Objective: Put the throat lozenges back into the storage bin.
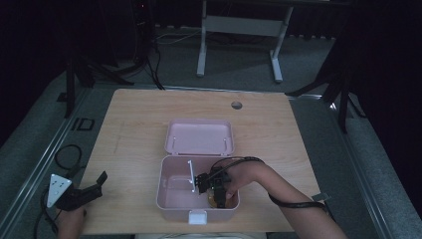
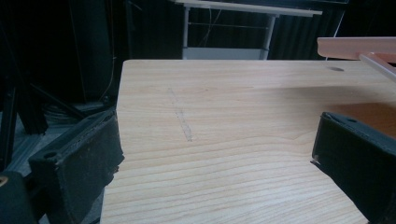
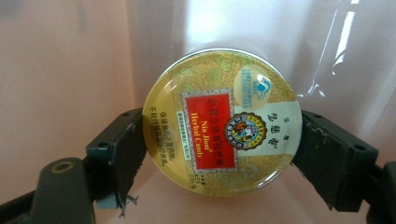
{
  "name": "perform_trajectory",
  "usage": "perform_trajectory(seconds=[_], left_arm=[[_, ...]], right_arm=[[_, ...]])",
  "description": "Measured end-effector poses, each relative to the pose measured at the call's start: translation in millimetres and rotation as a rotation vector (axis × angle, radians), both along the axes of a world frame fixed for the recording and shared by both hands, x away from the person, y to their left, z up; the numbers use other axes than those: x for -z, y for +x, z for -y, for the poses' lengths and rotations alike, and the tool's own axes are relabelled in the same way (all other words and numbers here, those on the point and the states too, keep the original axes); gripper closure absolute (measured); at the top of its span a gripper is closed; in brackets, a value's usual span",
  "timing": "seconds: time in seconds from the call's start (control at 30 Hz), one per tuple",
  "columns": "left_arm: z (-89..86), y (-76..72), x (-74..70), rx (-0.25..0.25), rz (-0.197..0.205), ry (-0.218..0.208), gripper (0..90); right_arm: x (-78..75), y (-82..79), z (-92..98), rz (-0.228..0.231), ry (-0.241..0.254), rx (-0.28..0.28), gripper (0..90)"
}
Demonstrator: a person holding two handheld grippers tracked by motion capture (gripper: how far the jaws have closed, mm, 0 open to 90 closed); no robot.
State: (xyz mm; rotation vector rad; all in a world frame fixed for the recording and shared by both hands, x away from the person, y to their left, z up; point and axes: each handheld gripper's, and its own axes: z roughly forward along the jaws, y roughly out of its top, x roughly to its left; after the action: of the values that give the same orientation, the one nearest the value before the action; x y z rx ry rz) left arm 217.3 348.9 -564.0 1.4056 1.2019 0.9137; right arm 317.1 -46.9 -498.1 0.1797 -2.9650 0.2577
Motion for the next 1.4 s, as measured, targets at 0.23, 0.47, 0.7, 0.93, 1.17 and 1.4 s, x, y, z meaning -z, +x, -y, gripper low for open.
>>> perform_trajectory(seconds=[0.23,0.47,0.7,0.93,1.17,1.4], left_arm=[[0.3,0.0,0.0,0.001,-0.001,0.0,2.0],[0.0,0.1,0.0,0.002,-0.001,-0.001,2.0],[0.1,0.3,0.0,0.001,-0.002,-0.001,2.0],[0.3,0.3,-0.1,-0.001,-0.002,-0.001,2.0],[0.5,0.4,-0.1,-0.002,-0.004,-0.001,2.0],[0.3,0.5,-0.1,-0.003,-0.005,-0.001,2.0]], right_arm=[[-2.5,0.9,1.6,0.009,0.003,0.006,18.9],[-21.8,2.2,5.4,0.038,0.06,0.009,18.9],[-66.4,2.7,18.6,0.034,0.225,0.04,16.7],[-118.7,4.2,59.0,0.064,0.407,0.092,11.8],[-132.8,11.9,93.5,0.119,0.498,0.175,11.9],[-110.3,20.0,143.0,0.22,0.567,0.285,11.7]])
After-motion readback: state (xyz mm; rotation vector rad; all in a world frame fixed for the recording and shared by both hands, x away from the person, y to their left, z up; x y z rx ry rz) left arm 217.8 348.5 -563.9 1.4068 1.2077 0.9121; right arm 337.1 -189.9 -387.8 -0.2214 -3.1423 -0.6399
